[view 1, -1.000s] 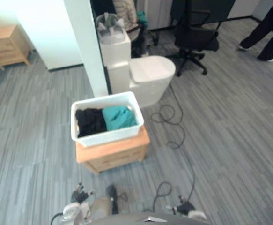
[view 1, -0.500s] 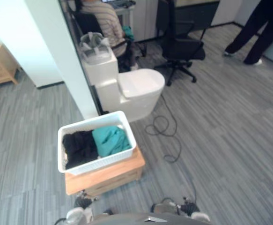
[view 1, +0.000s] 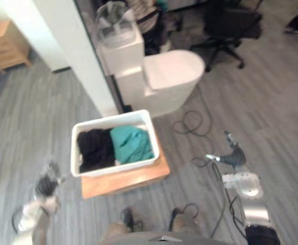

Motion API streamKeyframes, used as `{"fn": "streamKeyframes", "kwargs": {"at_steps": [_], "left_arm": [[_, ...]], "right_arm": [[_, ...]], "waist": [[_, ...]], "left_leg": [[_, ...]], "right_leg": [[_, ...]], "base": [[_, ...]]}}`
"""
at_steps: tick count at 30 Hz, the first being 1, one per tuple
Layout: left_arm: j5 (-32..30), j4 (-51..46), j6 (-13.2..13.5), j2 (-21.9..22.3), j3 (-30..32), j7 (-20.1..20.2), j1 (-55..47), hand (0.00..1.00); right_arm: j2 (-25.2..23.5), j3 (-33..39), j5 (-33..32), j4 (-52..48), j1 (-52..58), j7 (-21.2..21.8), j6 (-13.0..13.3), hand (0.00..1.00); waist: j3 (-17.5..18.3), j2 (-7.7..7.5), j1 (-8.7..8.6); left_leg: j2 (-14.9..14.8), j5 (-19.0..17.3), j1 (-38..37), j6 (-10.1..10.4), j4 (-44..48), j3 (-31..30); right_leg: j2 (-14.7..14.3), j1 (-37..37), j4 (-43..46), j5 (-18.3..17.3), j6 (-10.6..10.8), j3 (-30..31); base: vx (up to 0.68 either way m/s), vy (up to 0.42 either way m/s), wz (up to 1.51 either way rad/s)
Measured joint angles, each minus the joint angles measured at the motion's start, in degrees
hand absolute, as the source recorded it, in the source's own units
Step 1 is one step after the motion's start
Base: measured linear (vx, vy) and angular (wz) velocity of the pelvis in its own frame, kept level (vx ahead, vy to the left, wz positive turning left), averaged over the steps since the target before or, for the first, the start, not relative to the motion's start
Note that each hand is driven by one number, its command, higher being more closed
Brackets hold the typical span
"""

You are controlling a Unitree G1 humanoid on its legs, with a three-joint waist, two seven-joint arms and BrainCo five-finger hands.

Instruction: Pick up the laundry basket with both hands and put the clothes into the washing machine.

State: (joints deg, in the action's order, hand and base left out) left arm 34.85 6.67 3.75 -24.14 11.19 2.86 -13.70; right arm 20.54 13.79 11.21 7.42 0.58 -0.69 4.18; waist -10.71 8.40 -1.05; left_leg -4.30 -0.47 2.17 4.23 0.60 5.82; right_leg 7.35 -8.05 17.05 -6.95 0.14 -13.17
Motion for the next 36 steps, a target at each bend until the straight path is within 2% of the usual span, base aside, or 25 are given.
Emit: {"fn": "streamKeyframes", "kwargs": {"at_steps": [1, 3, 5, 6, 9, 11, 13, 15, 16, 17, 20, 23, 26, 31, 36], "left_arm": [[0.66, -3.25, 0.79, -2.57, 0.07, 0.11, 1.44, 0.00], [2.44, -10.10, 3.08, -11.03, 0.00, 1.34, 4.51, 0.00], [3.65, -10.63, 5.16, -16.77, -0.27, 2.95, 9.45, 0.00], [3.77, -10.38, 5.78, -19.02, -0.72, 2.77, 13.80, 0.00], [2.97, -9.34, 6.49, -21.89, -5.31, 2.24, 23.09, 0.00], [-0.41, -6.42, 6.34, -22.08, -10.26, 1.49, 30.63, 0.00], [-5.24, 0.09, 5.40, -21.64, -11.56, 1.08, 35.16, 0.00], [-11.18, 8.38, 3.83, -20.51, -11.18, 0.50, 39.13, 0.00], [-12.99, 13.21, 3.47, -19.11, -10.87, 0.21, 41.40, 0.00], [-16.68, 19.08, 2.50, -16.99, -8.83, -0.07, 43.73, 0.00], [-22.25, 31.29, -0.12, -12.63, -2.87, -1.08, 48.34, 0.00], [-23.49, 35.75, -1.16, -12.18, -0.85, -1.08, 50.83, 0.00], [-24.03, 37.31, -1.28, -11.04, 2.48, -1.17, 53.02, 0.00], [-24.94, 39.54, -1.29, -10.95, 4.32, -1.13, 56.83, 0.00], [-24.97, 42.49, -1.33, -10.84, 4.45, 0.93, 58.13, 0.00]], "right_arm": [[0.87, -0.26, -0.41, -0.01, -1.82, -0.75, 0.00, 0.00], [3.93, -0.36, -0.82, -0.44, -6.41, -1.74, 0.00, 0.00], [7.54, -0.69, -0.73, -1.75, -9.26, -2.84, -0.07, 0.00], [9.38, -1.40, -0.69, -2.86, -11.66, -3.62, -0.14, 0.00], [11.22, -3.53, -0.63, -4.98, -17.64, -3.65, -0.43, 0.00], [11.27, -6.09, -0.56, -6.96, -23.63, -3.73, -0.63, 0.00], [10.49, -7.78, -0.53, -7.55, -27.47, -3.95, -0.67, 0.00], [9.34, -8.17, -0.67, -9.14, -28.70, -5.32, -0.70, 0.00], [9.04, -8.37, -0.68, -8.92, -29.19, -5.99, -0.75, 0.00], [8.84, -9.35, -0.79, -8.60, -30.17, -6.11, -1.31, 0.00], [6.69, -9.88, -3.23, -8.51, -33.47, -6.16, -1.49, 0.00], [5.74, -10.65, -10.88, -8.05, -35.98, -6.02, -0.79, 0.00], [4.69, -12.03, -18.13, -5.10, -38.00, -5.67, -0.19, 0.00], [4.60, -15.67, -22.60, -1.22, -40.70, -5.11, -0.04, 0.00], [4.61, -16.93, -31.57, 0.83, -44.43, -3.15, 0.53, 0.00]], "waist": [[-1.07, 0.34, 0.51], [-2.14, 0.48, 0.92], [-2.37, 0.48, 1.26], [-3.15, 0.51, 1.26], [-4.46, 0.47, 1.37], [-5.53, 0.45, 1.62], [-6.63, 0.42, 1.48], [-6.68, 0.36, 0.93], [-6.82, 0.43, 0.50], [-7.28, 0.05, 0.85], [-9.16, -0.50, 0.72], [-10.19, -1.31, 1.12], [-11.18, -1.47, 1.27], [-11.31, -1.49, 1.71], [-12.34, -1.49, 1.94]], "left_leg": [[0.17, 0.18, 0.43, -0.20, 0.33, -0.54], [0.95, 1.38, 2.61, -0.37, 0.43, -1.22], [1.63, 2.11, 4.95, -0.73, 0.44, -1.30], [2.05, 2.82, 6.01, -0.78, 0.40, -1.17], [2.51, 3.92, 8.03, -0.78, 0.31, -0.60], [2.72, 4.67, 9.94, -0.89, 0.28, 1.50], [2.73, 4.86, 10.85, -1.11, 0.41, 3.61], [1.27, 4.16, 12.54, -1.47, 0.72, 10.00], [0.70, 5.26, 13.01, -1.66, 1.22, 12.59], [0.72, 5.63, 13.23, -1.80, 1.11, 13.67], [0.09, 5.68, 14.13, -1.86, 1.48, 15.12], [-0.95, 5.68, 15.95, -1.84, 2.40, 16.19], [-1.26, 5.71, 16.15, -1.54, 2.47, 16.32], [-1.77, 5.99, 18.12, -1.10, 2.37, 16.84], [-2.17, 6.08, 18.85, -0.95, 2.37, 17.37]], "right_leg": [[0.28, -0.18, 0.45, -0.02, 0.02, -0.37], [1.43, -2.59, 2.34, -0.51, 0.01, -0.99], [2.58, -5.76, 4.96, -1.44, 0.03, -1.16], [3.35, -7.38, 6.53, -1.74, 0.01, -1.29], [4.44, -10.60, 9.04, -2.07, -0.35, -1.30], [5.29, -13.92, 10.89, -2.14, -0.49, -0.71], [5.74, -15.83, 11.97, -2.03, -0.63, -0.04], [6.33, -18.06, 12.98, -2.00, -0.63, 0.10], [6.43, -18.82, 13.70, -1.83, -0.64, 0.36], [6.28, -20.12, 14.06, -0.84, -0.57, 1.37], [5.45, -21.06, 12.76, 0.69, -0.56, 2.10], [4.44, -22.19, 11.58, 1.92, -0.61, 2.36], [4.15, -22.32, 11.33, 2.13, -0.60, 2.33], [3.46, -24.08, 10.15, 3.29, -0.74, 2.63], [3.02, -24.74, 9.59, 3.67, -1.05, 2.75]], "base": [[-0.11, 0.018, 0.39], [-0.11, 0.008, 0.26], [-0.13, 0.008, 0.20], [-0.13, 0.003, 0.17], [-0.15, -0.008, 0.06], [-0.15, -0.016, -0.13], [-0.14, -0.026, -0.24], [-0.12, -0.068, -0.08], [-0.03, -0.084, -0.06], [0.02, -0.056, -0.19], [0.03, -0.035, -0.25], [0.03, -0.064, -0.11], [0.03, -0.069, -0.04], [0.03, -0.061, -0.06], [0.04, -0.059, -0.05]]}}
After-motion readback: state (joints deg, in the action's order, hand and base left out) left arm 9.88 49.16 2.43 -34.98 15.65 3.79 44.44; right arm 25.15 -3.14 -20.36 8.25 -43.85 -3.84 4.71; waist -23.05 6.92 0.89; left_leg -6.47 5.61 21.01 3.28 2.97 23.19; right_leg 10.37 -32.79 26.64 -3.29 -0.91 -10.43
